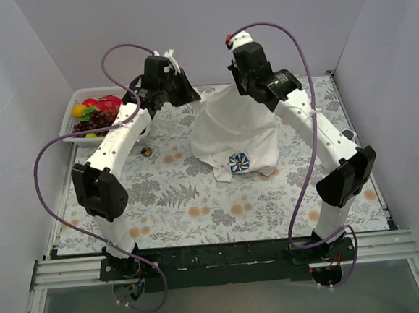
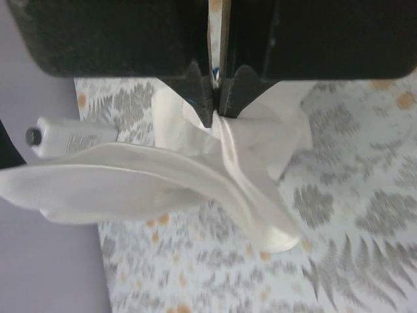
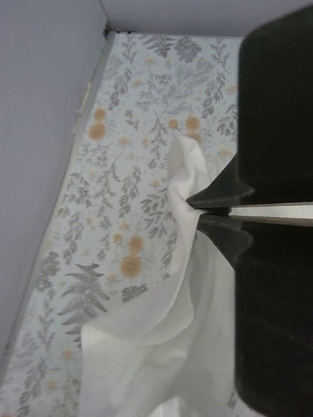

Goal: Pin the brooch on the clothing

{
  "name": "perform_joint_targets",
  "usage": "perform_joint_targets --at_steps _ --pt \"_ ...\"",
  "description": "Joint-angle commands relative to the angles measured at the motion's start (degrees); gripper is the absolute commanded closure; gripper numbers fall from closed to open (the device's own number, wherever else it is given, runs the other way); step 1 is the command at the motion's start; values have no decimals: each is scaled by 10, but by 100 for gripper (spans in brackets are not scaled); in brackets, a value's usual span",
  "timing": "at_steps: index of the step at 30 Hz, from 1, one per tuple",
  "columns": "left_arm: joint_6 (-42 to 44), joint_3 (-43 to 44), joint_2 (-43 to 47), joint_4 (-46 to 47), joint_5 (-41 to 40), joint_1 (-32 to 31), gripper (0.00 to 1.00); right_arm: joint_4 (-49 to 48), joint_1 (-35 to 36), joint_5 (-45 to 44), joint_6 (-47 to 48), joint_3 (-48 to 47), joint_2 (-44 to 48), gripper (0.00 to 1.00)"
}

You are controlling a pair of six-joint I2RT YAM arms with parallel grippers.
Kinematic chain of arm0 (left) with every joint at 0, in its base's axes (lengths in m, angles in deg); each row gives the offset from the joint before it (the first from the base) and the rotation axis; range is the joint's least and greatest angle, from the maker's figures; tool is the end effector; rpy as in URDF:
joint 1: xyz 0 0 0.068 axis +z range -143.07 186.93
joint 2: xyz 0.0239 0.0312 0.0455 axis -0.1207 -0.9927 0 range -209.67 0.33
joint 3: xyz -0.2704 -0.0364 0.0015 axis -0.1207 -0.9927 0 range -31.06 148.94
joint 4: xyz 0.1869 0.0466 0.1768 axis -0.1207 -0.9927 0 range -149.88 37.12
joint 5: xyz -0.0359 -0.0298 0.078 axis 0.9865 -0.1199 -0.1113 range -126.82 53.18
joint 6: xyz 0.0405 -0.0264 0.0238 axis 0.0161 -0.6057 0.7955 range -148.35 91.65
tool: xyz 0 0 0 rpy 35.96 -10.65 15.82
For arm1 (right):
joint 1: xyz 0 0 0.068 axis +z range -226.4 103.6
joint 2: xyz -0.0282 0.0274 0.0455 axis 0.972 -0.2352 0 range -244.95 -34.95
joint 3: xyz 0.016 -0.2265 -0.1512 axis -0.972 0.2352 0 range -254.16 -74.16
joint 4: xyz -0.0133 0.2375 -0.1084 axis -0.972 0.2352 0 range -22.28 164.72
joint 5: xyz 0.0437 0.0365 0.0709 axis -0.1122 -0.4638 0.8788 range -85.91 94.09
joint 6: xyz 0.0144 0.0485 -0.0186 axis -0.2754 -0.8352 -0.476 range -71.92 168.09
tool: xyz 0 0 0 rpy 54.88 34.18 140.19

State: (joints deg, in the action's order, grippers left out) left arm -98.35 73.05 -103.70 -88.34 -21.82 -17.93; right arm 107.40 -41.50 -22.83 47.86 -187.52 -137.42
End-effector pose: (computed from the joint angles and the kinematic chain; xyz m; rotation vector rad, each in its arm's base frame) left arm 0.3747 -0.1838 0.3674 -0.7812 2.3106 -1.1423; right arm 0.3365 0.2149 0.4255 -0.3251 1.9898 -0.0993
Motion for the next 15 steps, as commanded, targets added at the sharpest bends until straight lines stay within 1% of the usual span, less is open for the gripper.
perform_joint_targets --at_steps 1,2,4,5,6,9,10,11,15 --pt "83 152 -6 -70 -53 10 100 -36 -3 -34 43 -90 48 99" --pt "93 199 -7 -73 -74 10 100 -44 -4 -44 54 -101 66 99" --pt "120 237 0 -66 -92 10 100 -87 -4 -51 66 -97 90 99" --pt "128 251 7 -59 -112 10 100 -106 -4 -56 70 -91 120 99" --pt "135 251 18 -47 -121 10 100 -145 -4 -56 81 -70 137 99" --pt "157 247 59 1 -143 10 100 -207 -4 -44 95 -20 205 99" --pt "164 248 69 21 -143 10 100 -243 -4 -36 98 -9 221 99" --pt "174 249 87 29 -143 11 100 -255 -4 -28 100 2 247 99" --pt "201 255 120 61 -116 10 100 -286 -4 -5 100 20 287 99"
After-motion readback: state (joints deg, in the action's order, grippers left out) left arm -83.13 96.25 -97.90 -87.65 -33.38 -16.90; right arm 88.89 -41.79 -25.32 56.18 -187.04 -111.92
